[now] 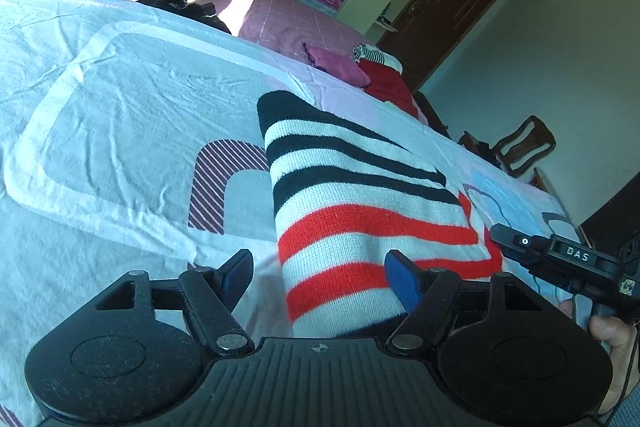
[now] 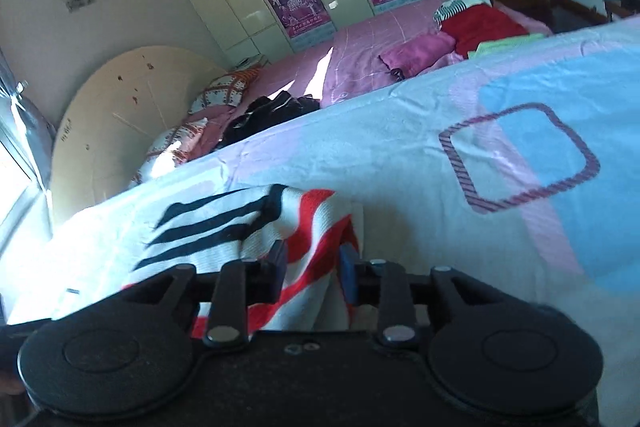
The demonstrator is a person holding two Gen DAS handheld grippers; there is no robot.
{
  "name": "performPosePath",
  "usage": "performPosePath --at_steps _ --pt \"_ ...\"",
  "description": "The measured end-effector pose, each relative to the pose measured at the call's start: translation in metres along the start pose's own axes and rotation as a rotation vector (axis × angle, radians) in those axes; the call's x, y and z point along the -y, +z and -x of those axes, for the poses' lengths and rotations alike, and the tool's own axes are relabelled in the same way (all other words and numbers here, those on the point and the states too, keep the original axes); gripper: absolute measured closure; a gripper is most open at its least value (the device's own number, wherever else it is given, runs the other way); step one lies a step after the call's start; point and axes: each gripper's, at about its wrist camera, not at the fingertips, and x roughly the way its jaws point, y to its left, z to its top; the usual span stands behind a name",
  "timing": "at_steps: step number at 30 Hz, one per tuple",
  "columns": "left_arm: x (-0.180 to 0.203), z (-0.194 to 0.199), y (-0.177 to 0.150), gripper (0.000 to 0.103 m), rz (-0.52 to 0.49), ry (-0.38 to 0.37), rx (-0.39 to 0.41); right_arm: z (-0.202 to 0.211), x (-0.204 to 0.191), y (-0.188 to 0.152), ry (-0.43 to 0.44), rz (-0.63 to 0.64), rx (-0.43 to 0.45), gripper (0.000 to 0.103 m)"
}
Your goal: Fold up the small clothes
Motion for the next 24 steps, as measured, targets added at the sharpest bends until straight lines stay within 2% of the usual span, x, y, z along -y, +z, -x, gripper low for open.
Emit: performPosePath --at_steps 1,2,5,8,10,13,17,19,21,24 --pt "-0.002 0.005 -0.005 0.031 0.006 -0.013 0.003 0.012 0.004 -0.006 0.027 -0.038 -0.005 0.061" --pt "-0.003 0.01 -0.01 0.031 0.016 -0.025 0.001 0.02 0.008 -0.012 0.057 -0.071 -0.017 0.06" --pt "-0.004 0.022 -0.023 0.031 0.034 -0.055 0.007 0.038 0.011 -0.035 0.129 -0.15 -0.068 0.06" --pt "-0.007 0.027 -0.036 0.031 0.09 -0.128 -0.004 0.038 0.006 -0.051 0.12 -0.16 -0.117 0.063" --pt "-0.002 0.022 -0.047 0.031 0.032 -0.092 -0.026 0.035 -0.001 -0.057 0.083 -0.083 -0.114 0.075" --pt "0.004 0.022 -0.057 0.031 -0.022 -0.058 0.002 0.04 -0.009 -0.057 0.059 0.012 -0.107 0.079" --pt "0.007 0.036 -0.062 0.031 -0.029 -0.072 0.008 0.051 -0.014 -0.058 0.053 0.051 -0.122 0.078" --pt "0.007 0.049 -0.07 0.031 -0.045 -0.075 0.006 0.064 -0.019 -0.057 0.098 0.053 -0.132 0.069" --pt "0.002 0.059 -0.079 0.031 -0.022 -0.081 0.0 0.073 -0.018 -0.062 0.109 0.032 -0.156 0.066" --pt "-0.009 0.06 -0.092 0.031 0.015 -0.072 -0.014 0.074 -0.013 -0.074 0.095 0.016 -0.179 0.068"
